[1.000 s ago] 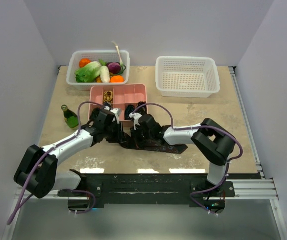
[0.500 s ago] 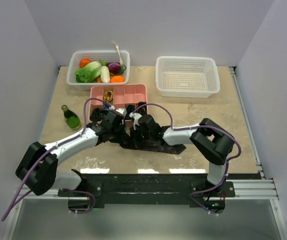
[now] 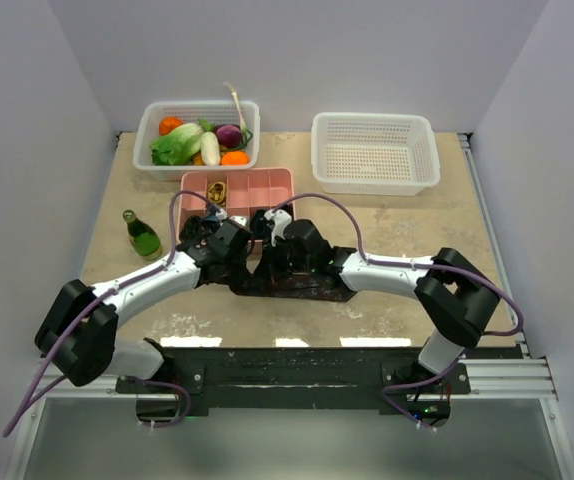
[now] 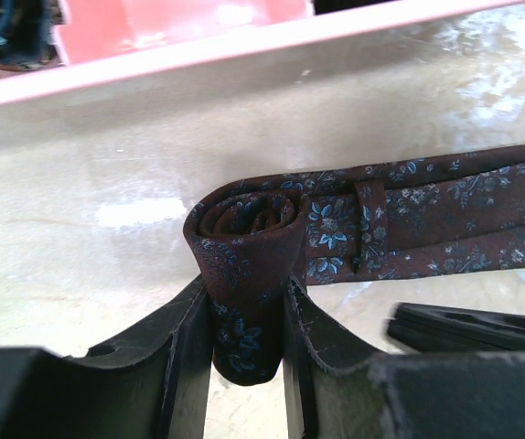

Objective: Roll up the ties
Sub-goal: Roll the tie at the center of the board.

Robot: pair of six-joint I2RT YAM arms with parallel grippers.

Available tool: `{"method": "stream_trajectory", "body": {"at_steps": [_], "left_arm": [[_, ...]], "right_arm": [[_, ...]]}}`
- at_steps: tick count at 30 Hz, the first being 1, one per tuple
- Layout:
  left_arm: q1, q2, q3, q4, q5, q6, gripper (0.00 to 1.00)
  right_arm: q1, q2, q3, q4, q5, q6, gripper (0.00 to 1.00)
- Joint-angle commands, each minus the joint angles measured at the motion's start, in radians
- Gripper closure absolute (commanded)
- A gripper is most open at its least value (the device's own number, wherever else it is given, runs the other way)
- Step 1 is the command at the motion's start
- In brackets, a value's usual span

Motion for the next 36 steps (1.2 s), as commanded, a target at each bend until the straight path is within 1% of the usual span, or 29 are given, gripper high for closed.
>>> {"method": "stream_trajectory", "body": {"at_steps": [1, 5, 13, 17, 22, 25, 28, 31, 36], "left_arm": [[-0.013, 0.013, 0.056, -0.073, -0.116, -0.011, 0.97], [-0.024, 0.033, 0.086, -0.134, -0.178, -0.011, 0.99], [-0.051, 0.077, 0.129, -0.211, -0.271, -0.025, 1.0], [-0.088, 0.139, 0.175, -0.274, -0.331, -0.048, 1.0], [-0.128, 0.215, 0.223, -0.311, -0.376, -0.074, 1.0], [-0.152, 0.254, 0.243, -0.309, -0.379, -0.094, 1.0], [-0.165, 0.271, 0.252, -0.279, -0.348, -0.088, 1.0], [-0.175, 0.295, 0.26, -0.251, -0.322, -0.081, 0.94], [-0.197, 0.341, 0.28, -0.239, -0.299, -0.084, 0.89]], "right_arm": [[-0.014, -0.044, -0.021, -0.042, 0.062, -0.025, 1.0], [-0.039, -0.054, -0.038, -0.062, 0.078, -0.036, 1.0], [-0.071, -0.062, -0.061, -0.085, 0.084, -0.049, 1.0], [-0.085, -0.064, -0.073, -0.087, 0.085, -0.054, 1.0], [-0.091, -0.07, -0.085, -0.085, 0.089, -0.052, 1.0], [-0.094, -0.073, -0.095, -0.087, 0.087, -0.048, 1.0], [-0.095, -0.078, -0.107, -0.079, 0.081, -0.045, 1.0], [-0.095, -0.079, -0.116, -0.076, 0.079, -0.042, 1.0], [-0.097, -0.076, -0.121, -0.07, 0.073, -0.04, 1.0]]}}
